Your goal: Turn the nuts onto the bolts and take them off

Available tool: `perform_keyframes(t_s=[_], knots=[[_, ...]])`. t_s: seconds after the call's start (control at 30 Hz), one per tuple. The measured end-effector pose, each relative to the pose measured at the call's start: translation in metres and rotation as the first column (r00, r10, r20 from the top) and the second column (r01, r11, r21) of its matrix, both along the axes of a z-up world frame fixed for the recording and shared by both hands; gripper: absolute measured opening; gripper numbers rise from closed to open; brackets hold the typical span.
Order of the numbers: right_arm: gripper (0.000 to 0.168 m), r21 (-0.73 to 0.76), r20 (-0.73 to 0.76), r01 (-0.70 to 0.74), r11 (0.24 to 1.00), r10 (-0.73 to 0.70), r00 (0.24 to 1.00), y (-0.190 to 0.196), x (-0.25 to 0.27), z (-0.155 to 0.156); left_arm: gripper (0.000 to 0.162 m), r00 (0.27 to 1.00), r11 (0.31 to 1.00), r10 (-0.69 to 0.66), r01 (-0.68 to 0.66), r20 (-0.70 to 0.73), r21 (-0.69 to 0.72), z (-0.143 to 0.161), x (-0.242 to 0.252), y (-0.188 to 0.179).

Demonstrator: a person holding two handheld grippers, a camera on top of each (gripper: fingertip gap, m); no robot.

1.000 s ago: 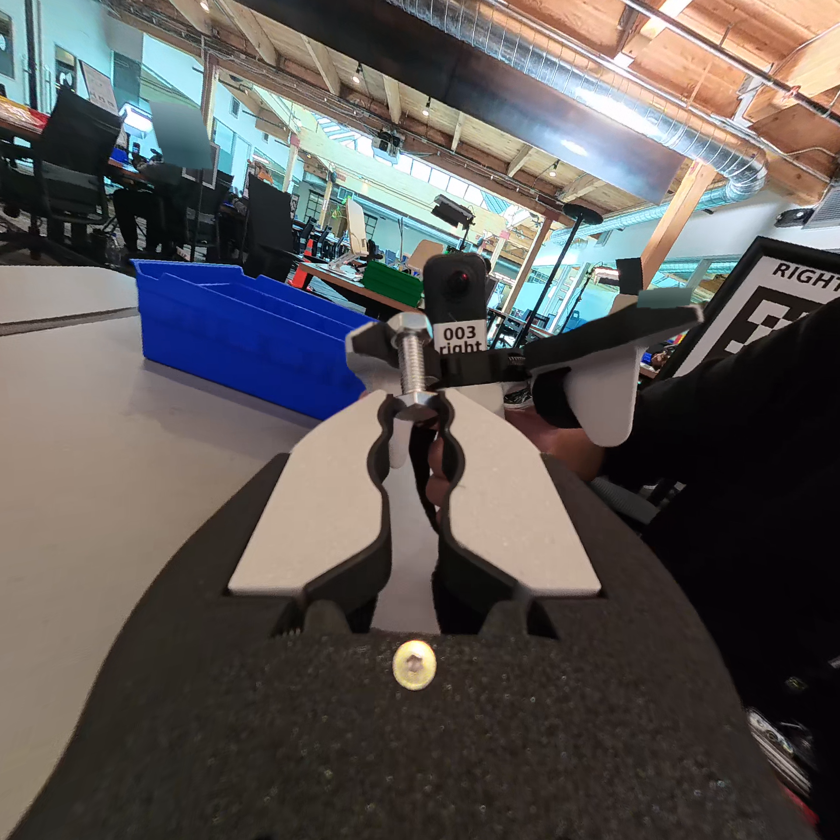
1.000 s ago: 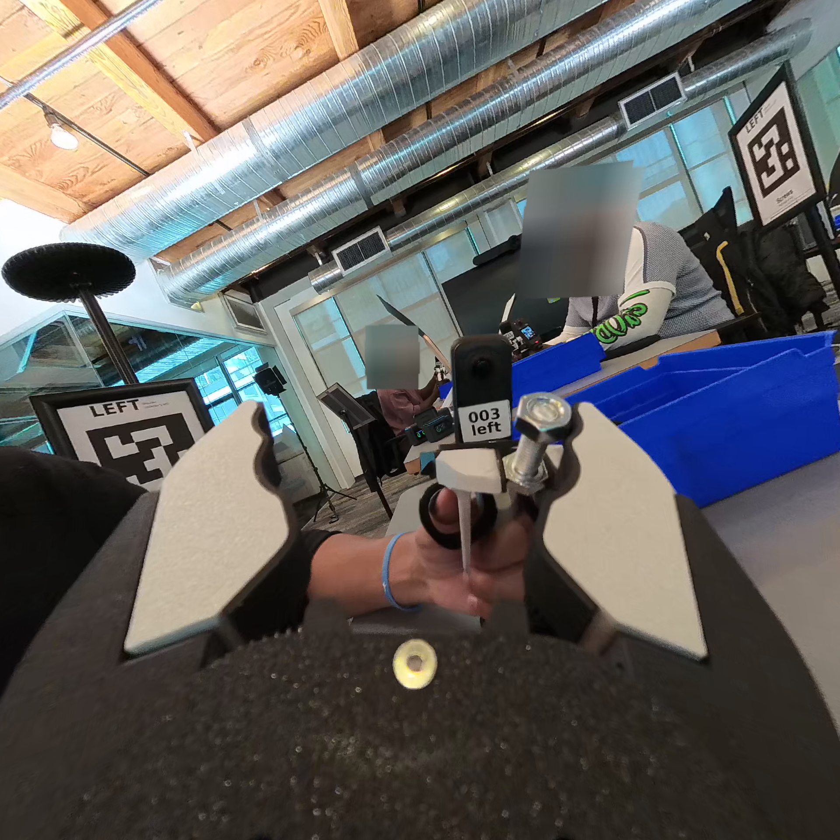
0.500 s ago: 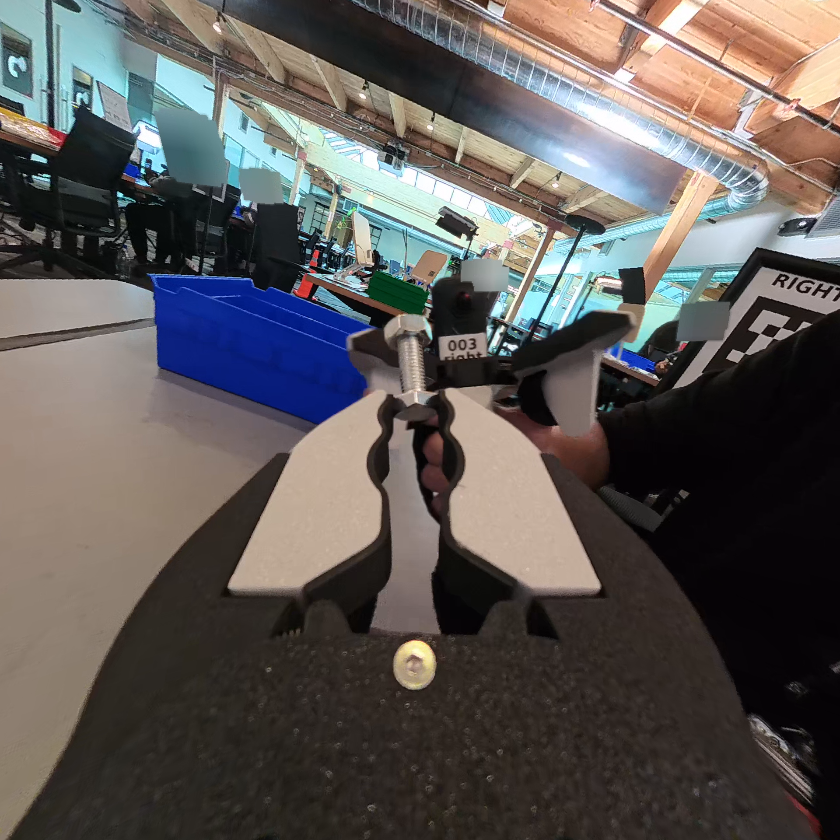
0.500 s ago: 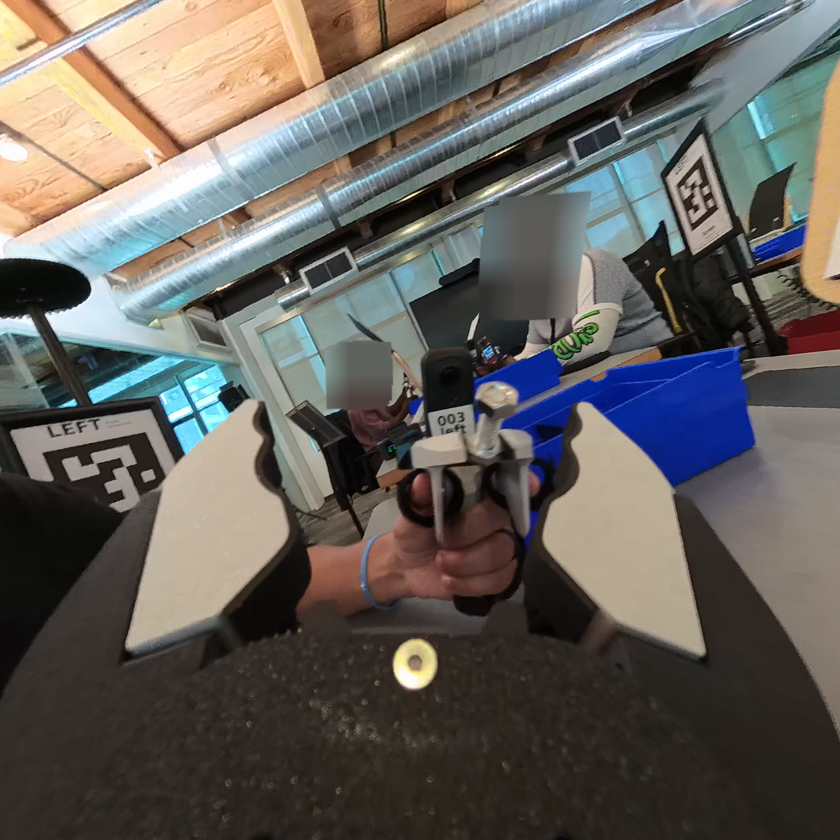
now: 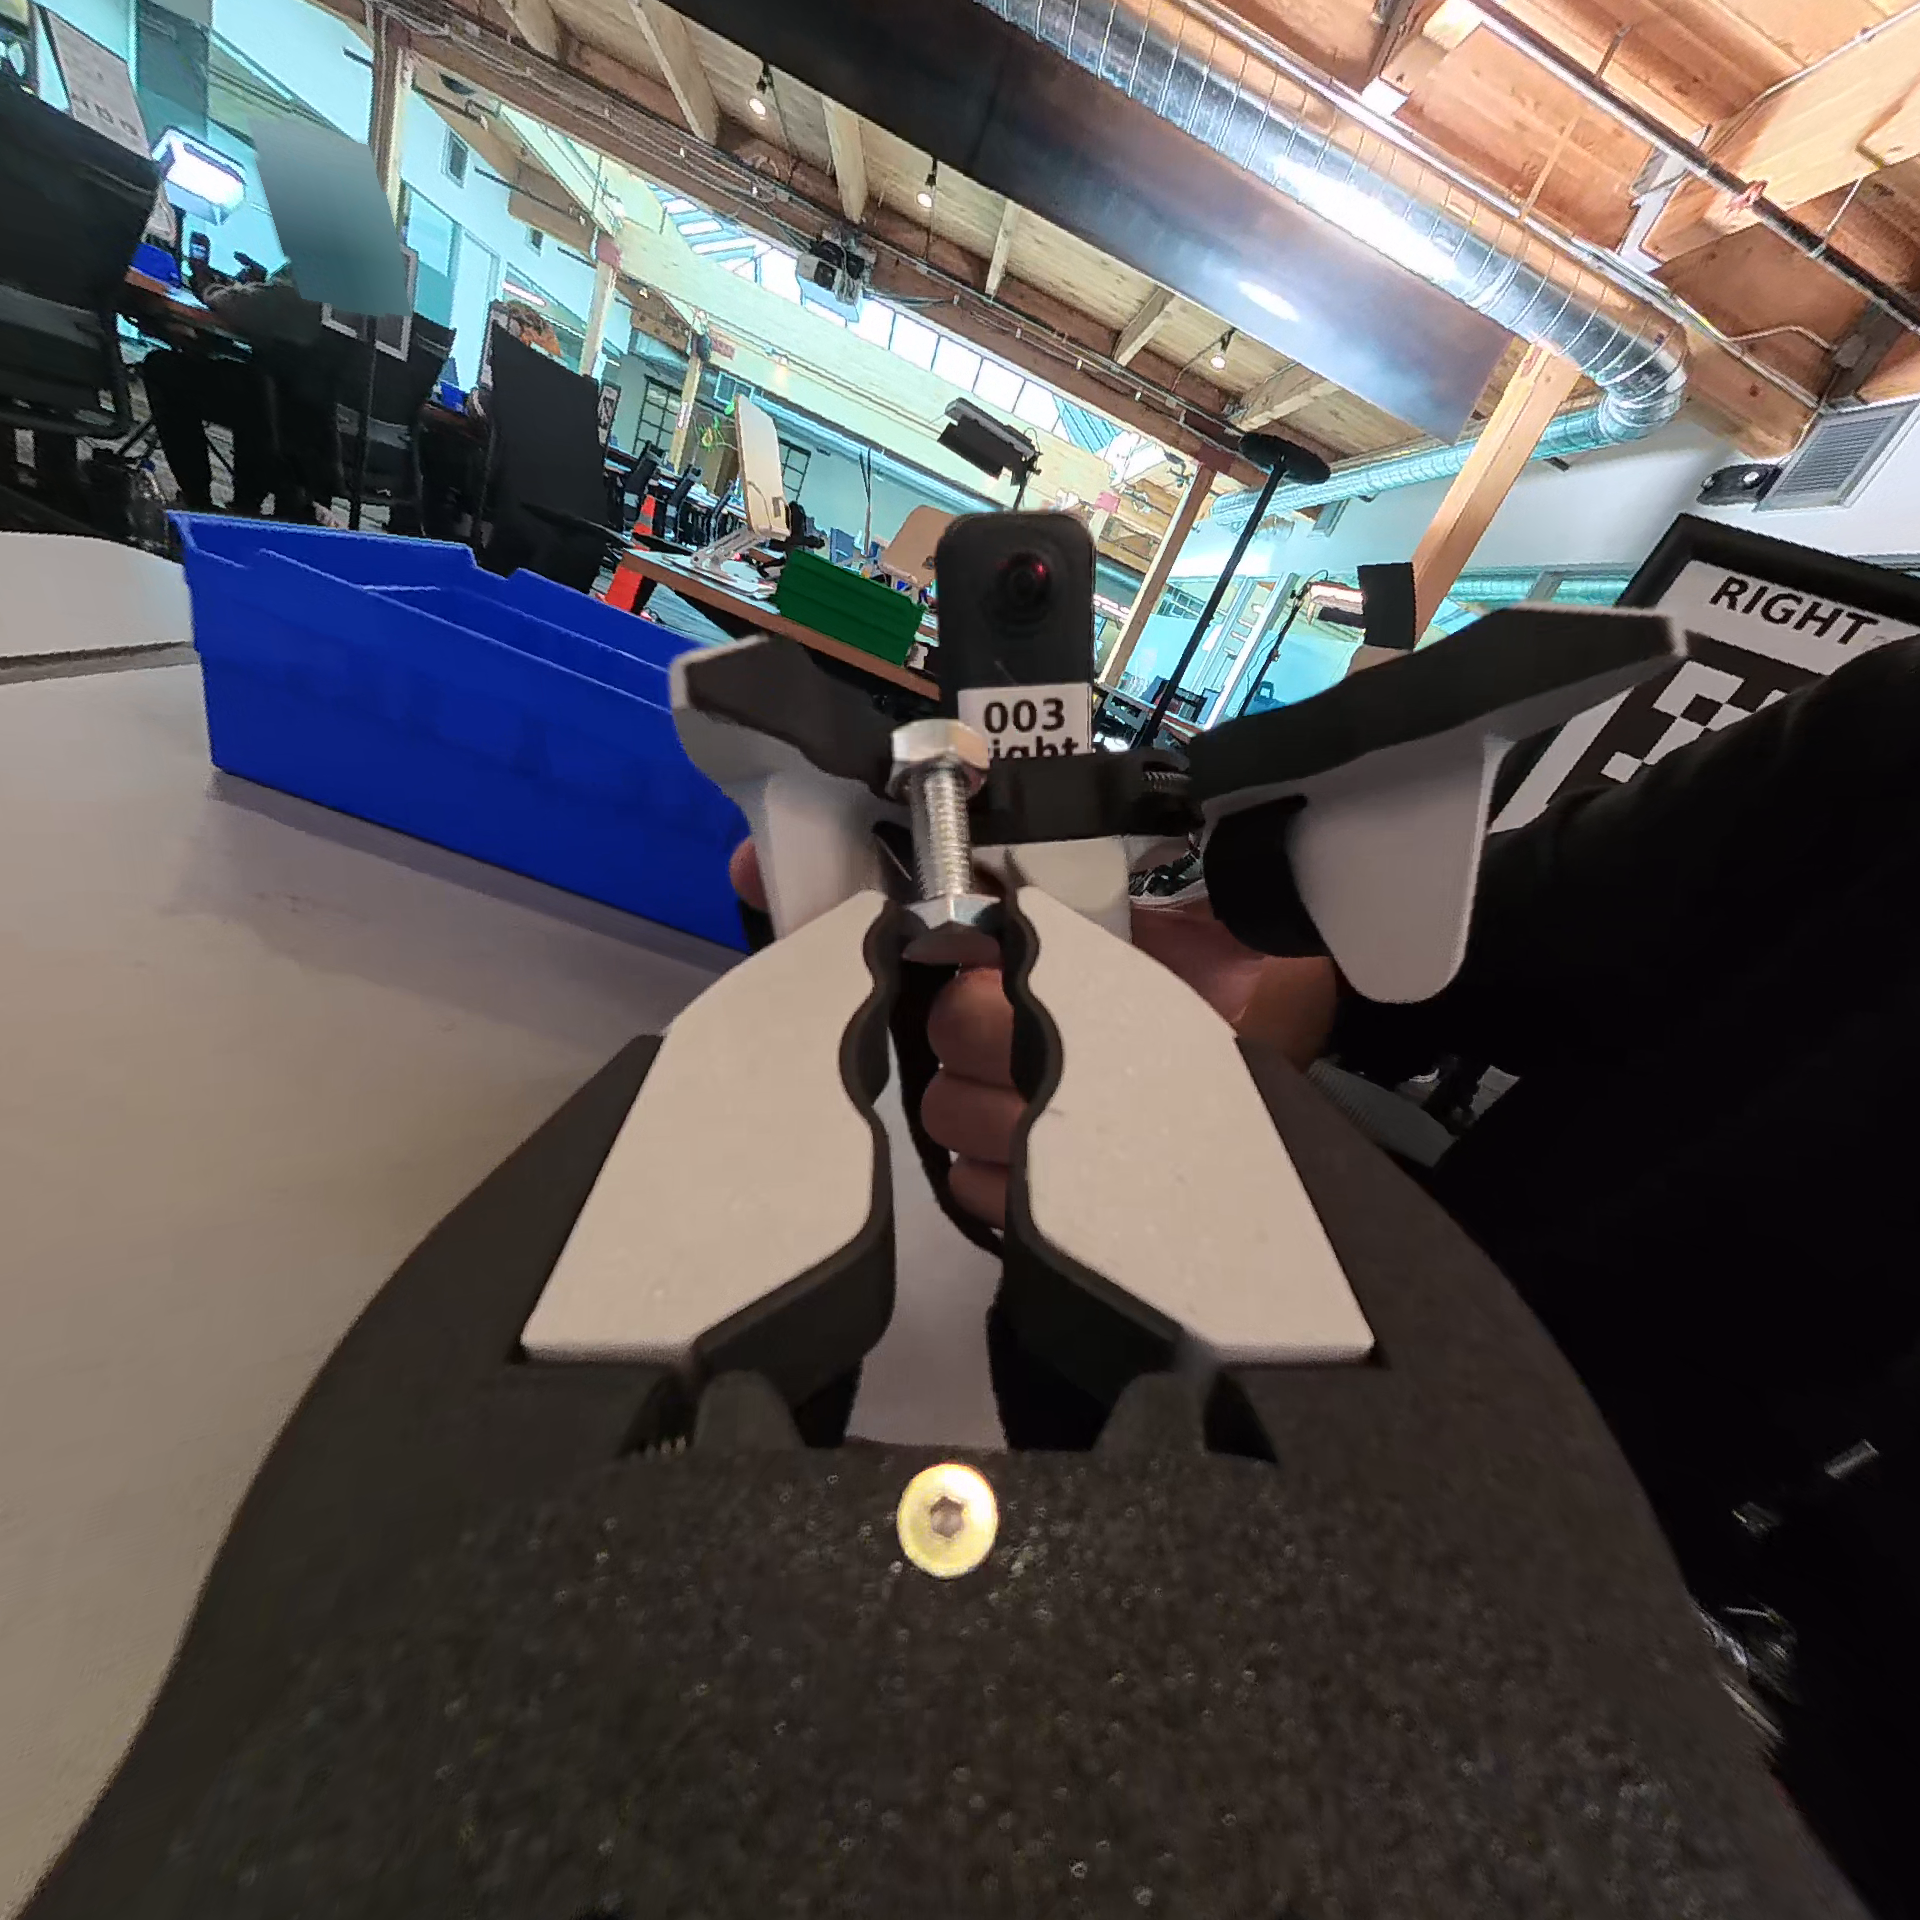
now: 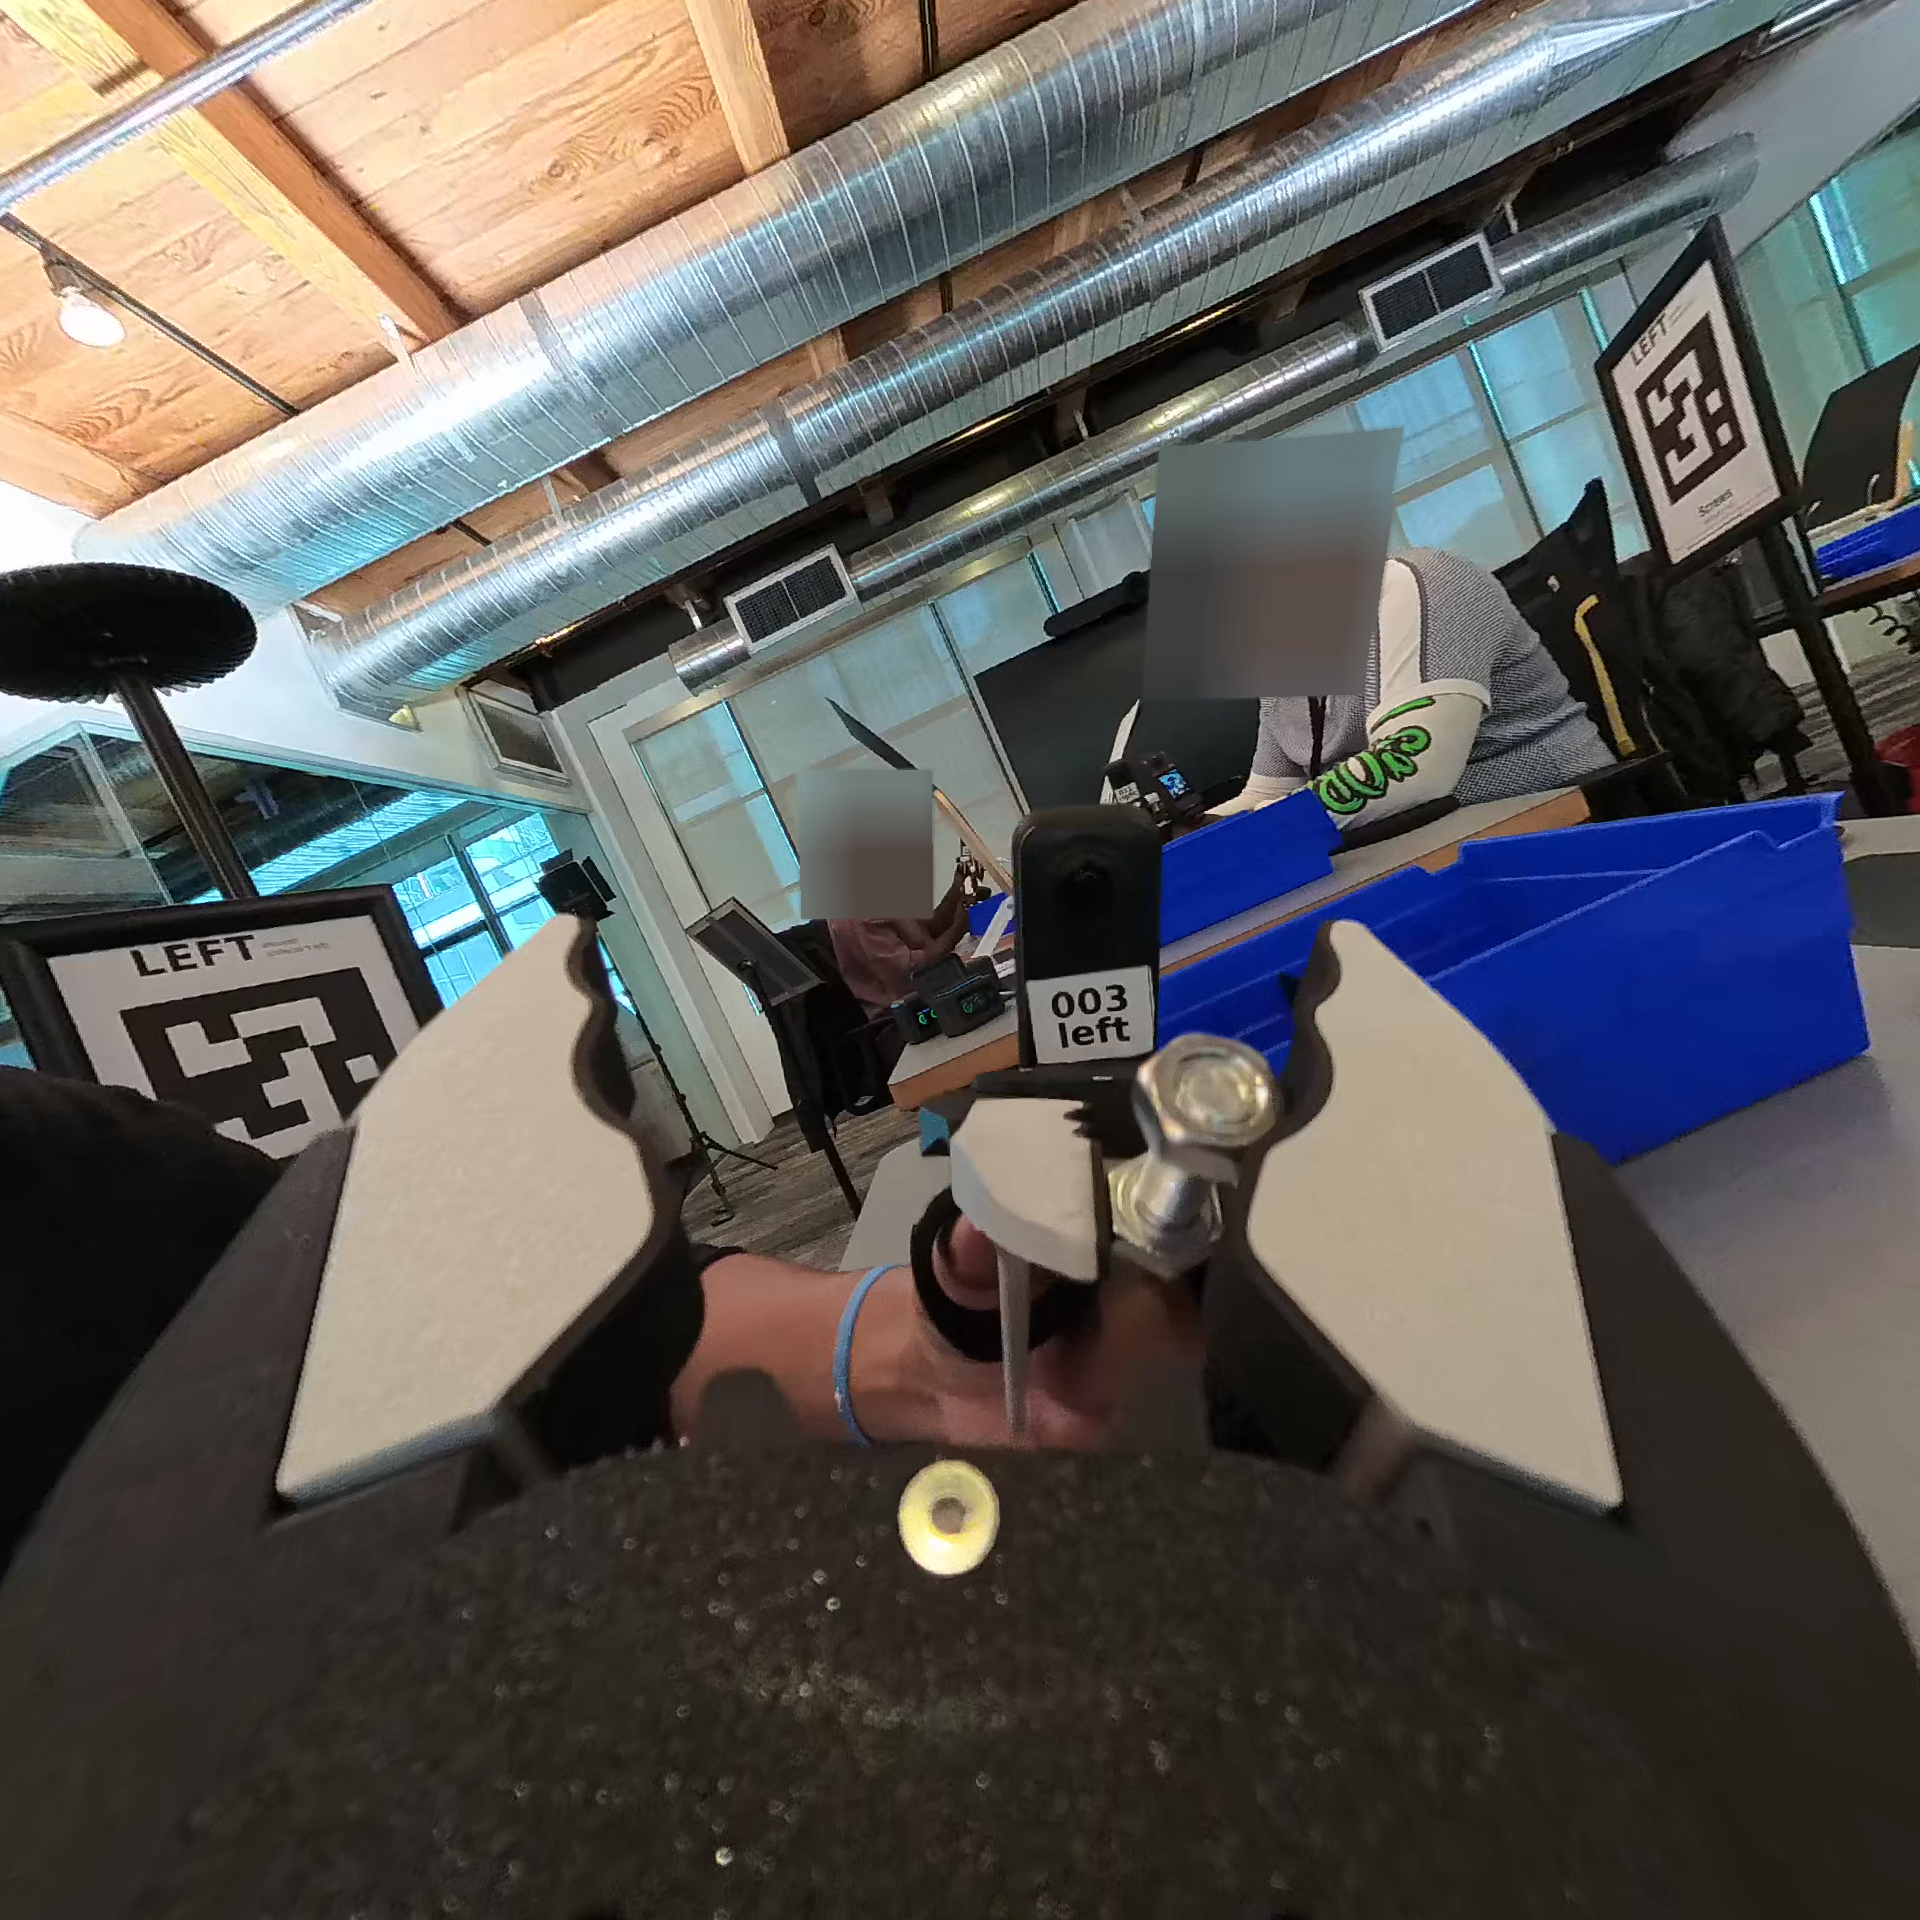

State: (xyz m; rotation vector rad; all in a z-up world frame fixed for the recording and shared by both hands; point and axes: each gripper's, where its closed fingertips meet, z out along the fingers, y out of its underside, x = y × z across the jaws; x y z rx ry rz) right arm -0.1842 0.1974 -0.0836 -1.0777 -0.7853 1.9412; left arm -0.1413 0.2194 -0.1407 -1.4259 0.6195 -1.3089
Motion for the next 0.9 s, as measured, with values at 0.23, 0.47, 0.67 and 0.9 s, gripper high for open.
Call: perform_keyframes(t_s=[0.23, 0.47, 0.67, 0.9], knots=[[0.122, -0.015, 0.0, -0.004, 1.0, 0.004, 1.0, -0.001, 0.005, -0.002, 0.017, 0.999, 0.999, 0.039, -0.039, 0.028, 0.0, 0.006, -0.013, 0.006], [0.124, -0.016, 0.003, -0.004, 1.0, 0.004, 1.0, -0.004, 0.01, -0.001, 0.017, 0.998, 0.998, 0.057, -0.057, 0.022, 0.024, 0.01, -0.019, 0.005], [0.121, 0.001, 0.006, -0.007, 1.0, 0.007, 1.0, -0.01, 0.019, -0.006, 0.017, 0.995, 0.995, 0.093, -0.094, 0.04, 0.022, 0.014, -0.03, 0.009], [0.12, -0.032, -0.001, 0.066, 0.997, -0.066, 0.998, 0.021, 0.023, -0.009, 0.017, 0.998, 0.997, 0.066, -0.067, 0.02, 0.04, 0.016, -0.022, 0.003]])
